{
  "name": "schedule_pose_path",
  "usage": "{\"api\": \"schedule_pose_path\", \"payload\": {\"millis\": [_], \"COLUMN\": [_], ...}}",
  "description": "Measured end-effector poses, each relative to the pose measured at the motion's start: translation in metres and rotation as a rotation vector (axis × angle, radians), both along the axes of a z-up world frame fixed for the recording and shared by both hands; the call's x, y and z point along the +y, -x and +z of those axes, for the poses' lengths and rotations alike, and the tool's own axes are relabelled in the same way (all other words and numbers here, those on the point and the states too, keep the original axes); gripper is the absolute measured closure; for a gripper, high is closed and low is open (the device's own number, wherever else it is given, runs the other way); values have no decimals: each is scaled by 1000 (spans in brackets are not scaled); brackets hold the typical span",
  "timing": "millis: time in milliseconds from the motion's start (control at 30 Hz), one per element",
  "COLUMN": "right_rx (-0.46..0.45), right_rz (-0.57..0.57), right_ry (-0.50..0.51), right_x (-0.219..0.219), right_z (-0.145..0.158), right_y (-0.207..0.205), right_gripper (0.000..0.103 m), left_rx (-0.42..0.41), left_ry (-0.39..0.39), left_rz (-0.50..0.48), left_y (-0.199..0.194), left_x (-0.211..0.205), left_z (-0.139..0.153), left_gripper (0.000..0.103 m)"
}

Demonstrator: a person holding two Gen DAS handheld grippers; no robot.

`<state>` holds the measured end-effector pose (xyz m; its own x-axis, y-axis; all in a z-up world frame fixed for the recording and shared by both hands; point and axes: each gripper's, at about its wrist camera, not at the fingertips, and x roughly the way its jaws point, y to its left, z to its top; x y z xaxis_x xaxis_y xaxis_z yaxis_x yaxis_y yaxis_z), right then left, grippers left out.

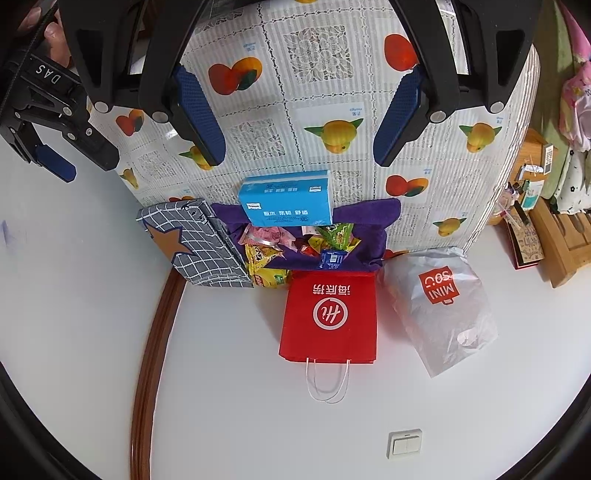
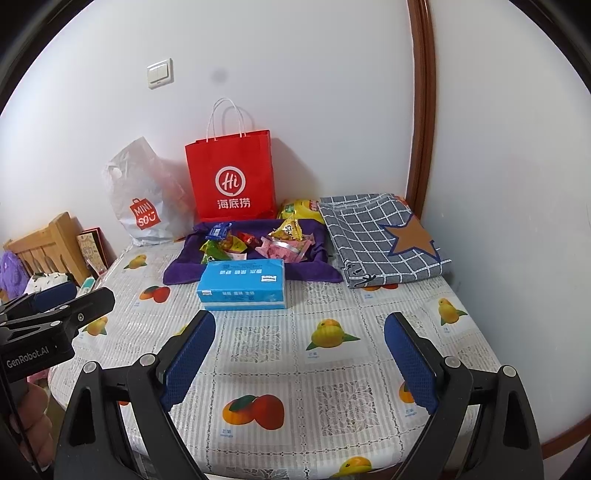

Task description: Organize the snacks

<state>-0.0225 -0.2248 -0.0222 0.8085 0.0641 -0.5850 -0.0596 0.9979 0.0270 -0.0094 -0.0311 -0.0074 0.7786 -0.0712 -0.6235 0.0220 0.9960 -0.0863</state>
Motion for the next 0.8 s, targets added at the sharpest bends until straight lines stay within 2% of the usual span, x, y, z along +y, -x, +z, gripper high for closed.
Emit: {"api": "schedule_pose_path", "payload": {"millis": [800], "right_rx": [-3], "right_rz": [5], "right_ry": [-4], "right_x": [-2], "right_z": [0], "right_y": [1], "right_gripper": [11], "left_rx": [-4], "left_ry": [0], "left_rz": [-1], "left_y": [1], "left_x": [-1], "left_z": [2], "left_gripper": [22]}}
